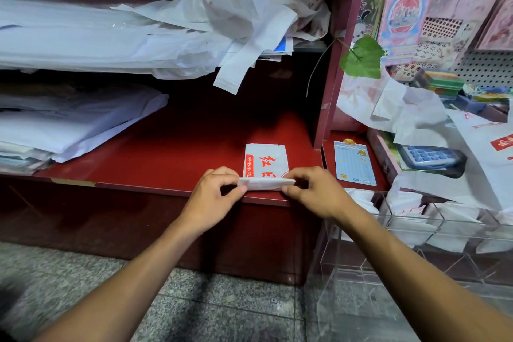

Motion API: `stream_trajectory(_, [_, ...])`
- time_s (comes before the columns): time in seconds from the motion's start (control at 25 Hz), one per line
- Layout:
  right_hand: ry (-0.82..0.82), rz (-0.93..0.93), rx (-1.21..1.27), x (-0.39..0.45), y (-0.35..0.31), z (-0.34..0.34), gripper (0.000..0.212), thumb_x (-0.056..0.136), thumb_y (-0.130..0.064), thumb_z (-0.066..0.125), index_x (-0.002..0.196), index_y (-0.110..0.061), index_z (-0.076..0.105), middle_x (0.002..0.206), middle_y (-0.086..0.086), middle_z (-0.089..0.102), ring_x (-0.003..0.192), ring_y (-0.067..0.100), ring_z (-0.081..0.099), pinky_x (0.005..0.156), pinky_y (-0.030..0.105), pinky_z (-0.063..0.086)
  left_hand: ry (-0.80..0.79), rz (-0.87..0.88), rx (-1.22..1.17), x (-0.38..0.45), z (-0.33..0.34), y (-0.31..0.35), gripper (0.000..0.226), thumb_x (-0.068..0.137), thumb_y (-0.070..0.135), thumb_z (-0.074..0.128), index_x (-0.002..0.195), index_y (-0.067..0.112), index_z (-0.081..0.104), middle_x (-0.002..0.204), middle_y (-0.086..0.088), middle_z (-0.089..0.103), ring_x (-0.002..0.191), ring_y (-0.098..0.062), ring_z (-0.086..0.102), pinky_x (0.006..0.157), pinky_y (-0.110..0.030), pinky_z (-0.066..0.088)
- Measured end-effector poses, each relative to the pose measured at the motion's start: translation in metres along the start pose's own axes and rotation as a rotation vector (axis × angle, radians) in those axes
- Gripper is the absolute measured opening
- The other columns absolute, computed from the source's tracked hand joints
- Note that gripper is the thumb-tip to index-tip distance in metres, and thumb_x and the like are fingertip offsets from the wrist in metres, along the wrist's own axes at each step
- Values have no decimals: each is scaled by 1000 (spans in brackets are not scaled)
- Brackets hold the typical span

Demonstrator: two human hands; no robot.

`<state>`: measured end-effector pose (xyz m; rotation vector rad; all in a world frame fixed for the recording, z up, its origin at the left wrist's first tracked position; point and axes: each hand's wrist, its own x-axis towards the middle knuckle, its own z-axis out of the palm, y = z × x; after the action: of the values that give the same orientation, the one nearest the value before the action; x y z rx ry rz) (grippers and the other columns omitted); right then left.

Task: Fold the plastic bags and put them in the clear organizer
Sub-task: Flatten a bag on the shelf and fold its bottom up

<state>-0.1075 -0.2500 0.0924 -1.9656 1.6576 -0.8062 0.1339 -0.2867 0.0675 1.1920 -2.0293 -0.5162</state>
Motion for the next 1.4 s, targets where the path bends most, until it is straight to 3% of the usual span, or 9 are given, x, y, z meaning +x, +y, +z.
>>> stream_trajectory(0.16, [94,174,226,2,0,3,10,85,-21,72,81,-13,67,62,-4,57,61,9,48,65,30,41,29,-138,-182,1,0,14,15,87,11,71,88,25,75,72,10,70,68,0,59,71,-18,44])
stream_trajectory(0.24, [133,226,238,5,-3,5,9,85,-18,71,94,-18,68,63,-6,62,64,9,55,69,30,45,60,-221,-231,2,4,20,20,86,10,71,96,26,70,63,4,66,60,-1,51,67,-17,42])
stream_trajectory(0.4, [176,253,127,9,-9,11,35,86,-20,71,116,-25,53,76,-5,68,77,14,65,75,31,51,87,-265,-139,5,10,22,27,82,16,71,102,31,59,59,11,64,58,-4,56,79,-31,47])
stream_trajectory(0.6, [196,185,-88,6,-11,15,20,88,-29,70,96,-25,53,86,-6,61,79,17,60,64,28,40,63,-104,165,1,11,18,18,84,21,71,100,30,70,94,14,55,90,-10,49,90,-40,44])
stream_trajectory(0.72, [103,0,-243,2,-9,15,23,91,-42,62,108,-26,63,114,-9,54,99,15,51,81,32,44,-14,-3,232,-1,9,10,33,92,19,64,123,26,65,132,17,52,118,-10,42,93,-33,33])
stream_trajectory(0.84, [-49,-121,-382,-2,-6,12,50,89,-51,62,132,-27,55,137,-12,48,110,17,45,96,38,42,-110,16,228,-3,4,5,35,93,36,58,127,30,63,128,29,50,125,-4,41,92,-30,24])
stream_trajectory(0.96, [-86,-121,-463,-1,-5,10,66,85,-46,68,144,-29,42,142,-11,44,115,18,42,99,36,39,-207,31,217,-4,-5,0,58,74,62,62,125,35,63,126,33,44,124,2,36,98,-29,26])
stream_trajectory(1.12, [-74,-141,-455,-3,-4,10,58,86,-40,70,139,-30,49,132,-8,45,114,17,42,98,36,38,-216,81,251,-8,-6,-4,51,73,30,82,119,39,62,134,30,40,126,2,29,99,-31,25])
stream_trajectory(1.4, [-37,-158,-212,0,5,11,20,87,-30,72,107,-29,70,113,-11,63,99,16,53,87,33,43,-73,67,106,-3,-2,-7,40,74,9,82,110,26,72,107,20,66,98,-13,54,90,-33,43])
